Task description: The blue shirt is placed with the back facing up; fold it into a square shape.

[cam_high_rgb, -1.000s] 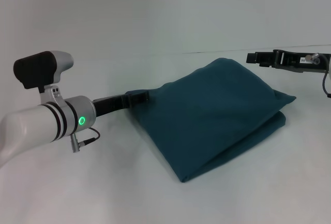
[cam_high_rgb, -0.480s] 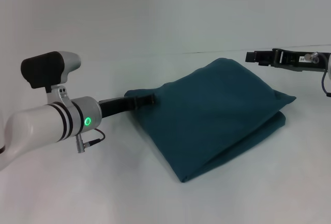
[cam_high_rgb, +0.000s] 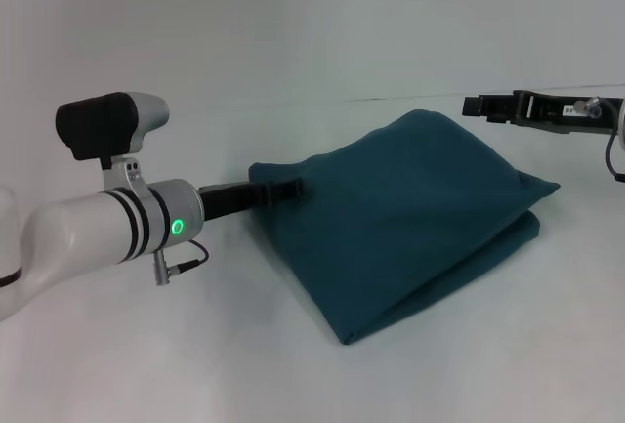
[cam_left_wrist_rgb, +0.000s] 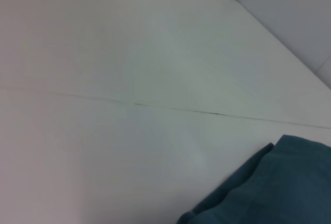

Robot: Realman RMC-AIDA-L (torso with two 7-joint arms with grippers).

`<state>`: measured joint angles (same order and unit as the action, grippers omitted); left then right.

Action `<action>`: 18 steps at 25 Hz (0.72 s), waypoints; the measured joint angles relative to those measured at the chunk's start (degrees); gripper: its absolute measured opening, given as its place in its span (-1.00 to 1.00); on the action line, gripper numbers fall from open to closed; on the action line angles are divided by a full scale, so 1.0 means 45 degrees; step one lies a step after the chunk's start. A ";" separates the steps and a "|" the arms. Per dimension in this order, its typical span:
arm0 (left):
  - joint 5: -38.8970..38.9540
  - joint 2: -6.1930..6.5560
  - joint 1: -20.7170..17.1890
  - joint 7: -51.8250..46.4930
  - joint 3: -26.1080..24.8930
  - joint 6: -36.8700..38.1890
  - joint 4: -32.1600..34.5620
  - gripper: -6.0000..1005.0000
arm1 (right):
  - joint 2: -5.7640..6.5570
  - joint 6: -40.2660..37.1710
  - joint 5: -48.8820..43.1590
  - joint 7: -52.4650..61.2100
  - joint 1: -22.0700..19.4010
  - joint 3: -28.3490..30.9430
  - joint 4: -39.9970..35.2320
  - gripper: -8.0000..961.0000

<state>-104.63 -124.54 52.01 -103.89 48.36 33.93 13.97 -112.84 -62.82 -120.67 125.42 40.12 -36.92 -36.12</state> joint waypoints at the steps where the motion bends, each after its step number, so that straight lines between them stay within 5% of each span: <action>1: -0.0002 0.0000 -0.0001 0.0050 0.0113 -0.0012 0.0006 0.67 | 0.0000 0.0002 -0.0001 0.0000 -0.0003 0.0000 0.0001 0.13; 8: -0.0005 0.0000 -0.0015 0.0118 0.0565 -0.0021 0.0095 0.60 | 0.0000 0.0010 -0.0001 0.0000 -0.0027 0.0000 0.0034 0.13; 11: -0.0008 0.0012 0.0002 0.0119 0.0570 -0.0020 0.0118 0.14 | 0.0000 0.0014 -0.0001 0.0000 -0.0029 0.0001 0.0024 0.13; 18: 0.0002 0.0021 -0.0008 0.0119 0.0580 -0.0020 0.0303 -0.48 | 0.0000 0.0078 0.0000 -0.0002 -0.0029 0.0001 0.0008 0.13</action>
<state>-104.62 -124.45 51.98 -103.36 50.97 33.84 15.34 -112.84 -62.47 -120.67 125.41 39.99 -36.91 -36.09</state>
